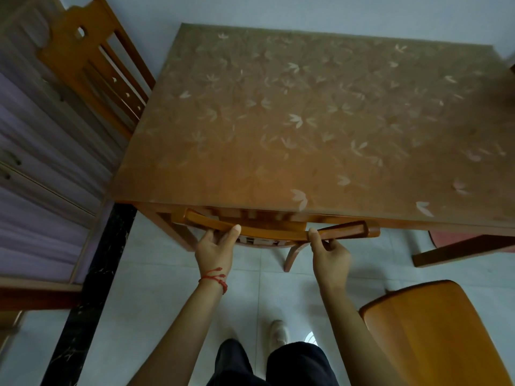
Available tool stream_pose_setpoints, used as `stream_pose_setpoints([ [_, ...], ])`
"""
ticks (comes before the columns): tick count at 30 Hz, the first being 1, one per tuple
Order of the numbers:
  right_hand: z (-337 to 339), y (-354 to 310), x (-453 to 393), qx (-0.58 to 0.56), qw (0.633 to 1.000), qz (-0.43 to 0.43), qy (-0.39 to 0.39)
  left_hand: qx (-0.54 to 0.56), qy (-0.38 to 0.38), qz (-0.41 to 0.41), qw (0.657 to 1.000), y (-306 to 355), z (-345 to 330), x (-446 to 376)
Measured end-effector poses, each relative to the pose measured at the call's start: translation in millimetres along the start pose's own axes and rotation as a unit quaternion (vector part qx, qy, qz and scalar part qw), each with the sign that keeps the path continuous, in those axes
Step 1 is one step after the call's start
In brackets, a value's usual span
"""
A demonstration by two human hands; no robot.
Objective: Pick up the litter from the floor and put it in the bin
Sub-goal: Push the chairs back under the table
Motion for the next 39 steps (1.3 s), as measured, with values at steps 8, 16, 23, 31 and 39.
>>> stream_pose_setpoints([
  [8,-2,-4,-22,-0.007,1.0,0.018,-0.004,0.002,0.009,0.006,1.0,7,-9,-18],
  [16,-3,1,-24,-0.004,1.0,0.017,-0.003,0.001,0.003,-0.009,1.0,4,-10,-18],
  [23,-6,0,-23,-0.003,1.0,0.01,-0.002,0.0,0.003,0.001,1.0,4,-7,-18],
  [31,-6,2,-21,0.011,1.0,0.015,-0.024,-0.022,-0.009,0.012,1.0,9,-7,-15],
  [39,5,-1,-3,0.147,0.986,0.024,-0.072,-0.201,-0.079,-0.027,0.976,13,3,3],
])
Point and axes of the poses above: each hand's wrist, its own x-axis away from the middle knuckle, its own z-axis out of the back of the hand, y = z × x, the point moved 4 cm from there along -x, towards the middle knuckle, and after that the axes turned 15 degrees about -y, right-handed, at the moved point
